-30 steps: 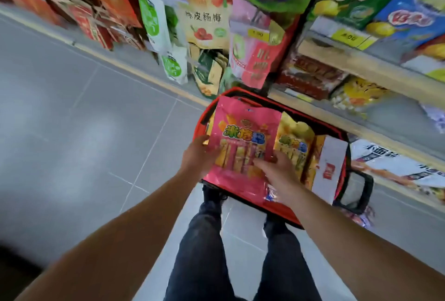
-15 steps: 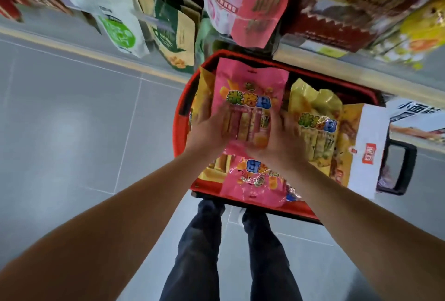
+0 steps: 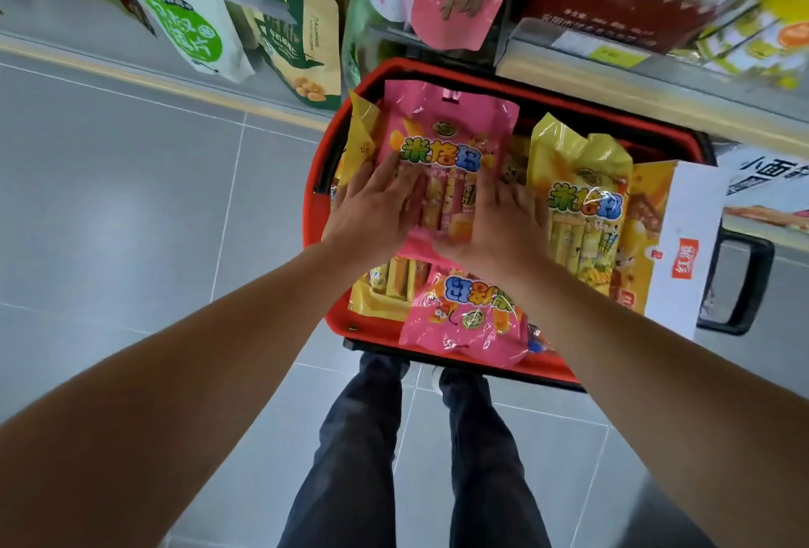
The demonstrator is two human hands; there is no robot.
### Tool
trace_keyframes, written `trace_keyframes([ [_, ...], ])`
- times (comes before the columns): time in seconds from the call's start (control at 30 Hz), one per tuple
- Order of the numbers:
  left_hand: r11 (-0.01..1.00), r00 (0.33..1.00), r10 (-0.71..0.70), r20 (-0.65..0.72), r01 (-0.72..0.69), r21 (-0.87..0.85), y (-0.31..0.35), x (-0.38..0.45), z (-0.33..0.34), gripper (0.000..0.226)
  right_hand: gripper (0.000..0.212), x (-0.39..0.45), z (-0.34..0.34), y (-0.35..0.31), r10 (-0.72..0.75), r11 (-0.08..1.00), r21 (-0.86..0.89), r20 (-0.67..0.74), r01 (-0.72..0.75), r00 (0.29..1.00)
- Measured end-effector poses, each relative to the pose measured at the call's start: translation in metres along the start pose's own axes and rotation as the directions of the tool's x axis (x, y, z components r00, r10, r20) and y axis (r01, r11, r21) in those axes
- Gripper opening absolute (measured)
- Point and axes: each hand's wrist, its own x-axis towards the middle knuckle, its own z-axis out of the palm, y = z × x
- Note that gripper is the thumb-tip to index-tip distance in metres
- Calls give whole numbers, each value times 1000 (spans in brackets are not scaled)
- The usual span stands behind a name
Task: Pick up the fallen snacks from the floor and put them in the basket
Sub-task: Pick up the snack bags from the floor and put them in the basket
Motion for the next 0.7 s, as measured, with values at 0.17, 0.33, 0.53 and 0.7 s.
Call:
trace_keyframes([
  [0.17,996,1000,17,-14,-18,-83,20,-18,-44,54,111,-27,-34,-1,-11,979,204,24,6,1000],
  [0.33,992,998,61,-19,-62,-108,61,-58,-90,57,94,-92,-79,15,81,945,318,-7,-75,997],
  [0.53,979,982,181,60,-174,-105,147,-123,-113,56,86,-203,-112,68,228,897,398,-46,-192,973],
  [0.7,953,940,302,156,-300,-38,229,-175,-105,60,82,-298,-107,117,381,823,474,-51,-314,923],
])
